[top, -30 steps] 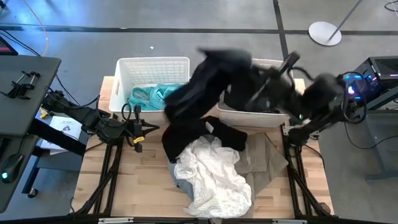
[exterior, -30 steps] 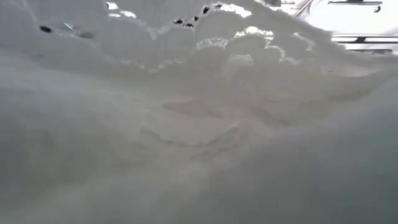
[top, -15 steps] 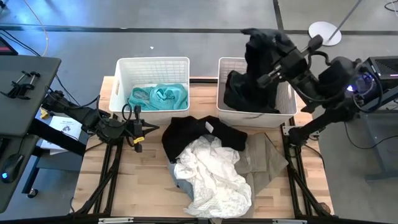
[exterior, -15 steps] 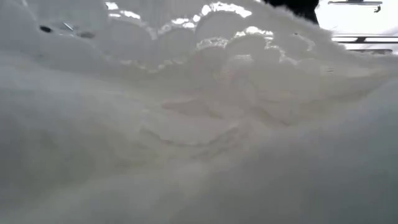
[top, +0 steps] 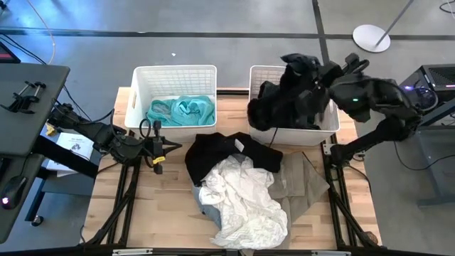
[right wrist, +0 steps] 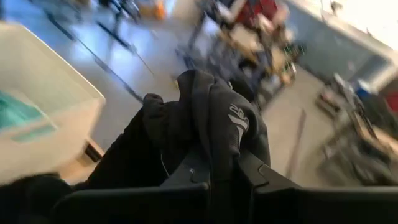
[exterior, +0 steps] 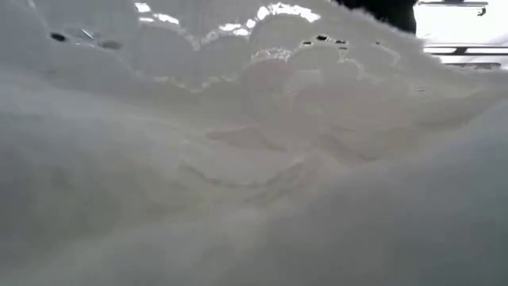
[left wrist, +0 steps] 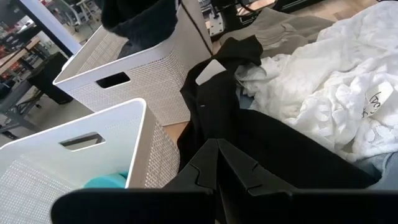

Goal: Sort clothes
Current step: Put the dark blue shorts into the right white laundry bin

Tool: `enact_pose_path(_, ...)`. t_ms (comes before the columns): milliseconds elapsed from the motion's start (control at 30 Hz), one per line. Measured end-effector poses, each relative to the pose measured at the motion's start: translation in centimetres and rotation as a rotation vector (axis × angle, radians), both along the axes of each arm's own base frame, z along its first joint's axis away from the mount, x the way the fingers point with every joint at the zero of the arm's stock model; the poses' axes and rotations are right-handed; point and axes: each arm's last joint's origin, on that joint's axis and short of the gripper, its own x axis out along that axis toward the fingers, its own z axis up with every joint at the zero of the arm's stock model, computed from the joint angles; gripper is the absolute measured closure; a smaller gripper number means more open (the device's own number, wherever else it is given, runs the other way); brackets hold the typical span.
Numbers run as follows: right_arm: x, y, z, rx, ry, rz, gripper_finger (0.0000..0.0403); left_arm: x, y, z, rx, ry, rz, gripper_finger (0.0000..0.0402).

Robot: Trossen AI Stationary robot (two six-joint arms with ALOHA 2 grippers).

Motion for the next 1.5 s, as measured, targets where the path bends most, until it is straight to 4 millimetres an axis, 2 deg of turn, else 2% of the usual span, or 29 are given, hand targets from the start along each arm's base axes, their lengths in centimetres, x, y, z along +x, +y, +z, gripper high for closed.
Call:
enact_pose_path(133, 0.1, -1.3, -1.5, 0.096, 0.037, -0.088, 0.0396, 0.0, 0.0, 0.0, 0.0, 0.0, 0.0, 0.0401)
enact_pose_path(233, 0.9, -2.2, -2.5, 0.174, 0.085, -0.111, 0.0396, 0.0, 0.0, 0.0, 0.0, 0.0, 0.0, 0.0401)
enact_pose_path(567, 6.0, -6.6, -6.2, 0.388, 0.322, -0.091, 0.0396, 0.0, 0.0, 0.0, 0.0, 0.0, 0.0, 0.0402)
enact_pose_path(733, 8.3, -8.6, -8.4, 0.486, 0.47, -0.009, 0.0396, 0.0, 0.0, 0.0, 0.0, 0.0, 0.0, 0.0402)
enact_pose_path(967, 10.9, -10.1, -11.6, 0.634, 0.626, 0.145, 0.0396, -0.1, 0.1, -0.2, -0.015, 0.021, 0.013, 0.0401)
enact_pose_path(1100, 11.0, -10.4, -14.5, 0.695, 0.713, 0.185, 0.0396, -0.3, 0.1, -0.5, -0.043, 0.036, 0.033, 0.0401)
enact_pose_path(1200, 10.3, -10.8, -16.7, 0.715, 0.748, 0.172, 0.0396, -0.3, 0.1, -0.5, -0.048, 0.042, 0.037, 0.0402)
enact_pose_path(1500, 7.6, -13.8, -23.5, 0.872, 0.609, 0.166, 0.0396, -0.3, 0.1, -0.5, -0.051, 0.037, 0.037, 0.0402)
